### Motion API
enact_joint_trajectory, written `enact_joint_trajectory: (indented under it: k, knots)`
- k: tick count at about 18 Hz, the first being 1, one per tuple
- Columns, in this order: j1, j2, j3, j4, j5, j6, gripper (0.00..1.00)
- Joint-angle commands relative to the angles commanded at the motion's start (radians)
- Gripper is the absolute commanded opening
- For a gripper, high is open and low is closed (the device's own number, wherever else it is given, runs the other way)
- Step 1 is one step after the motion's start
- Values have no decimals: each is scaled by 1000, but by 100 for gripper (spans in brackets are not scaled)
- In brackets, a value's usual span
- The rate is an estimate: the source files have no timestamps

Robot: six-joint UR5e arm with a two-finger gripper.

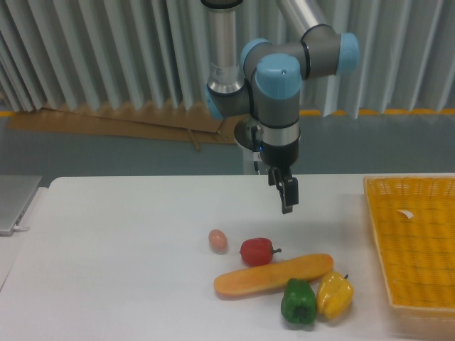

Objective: Place the bread in the basket
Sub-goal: 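Lower the open gripper toward the middle of the orange bread loaf, then close the gripper around the middle of the orange bread loaf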

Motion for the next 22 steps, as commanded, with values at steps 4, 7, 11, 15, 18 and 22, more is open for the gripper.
enact_joint_trajectory:
  k: [4,7,11,15,18,22]
  knots:
    - [-38,-57,9,71,3,-84,100]
    - [-75,-86,24,81,53,-110,100]
    - [-103,-117,40,88,87,-156,100]
    - [-109,-156,38,133,87,-160,100]
    - [-126,-195,37,161,89,-158,100]
    - [-146,-215,29,160,86,-160,100]
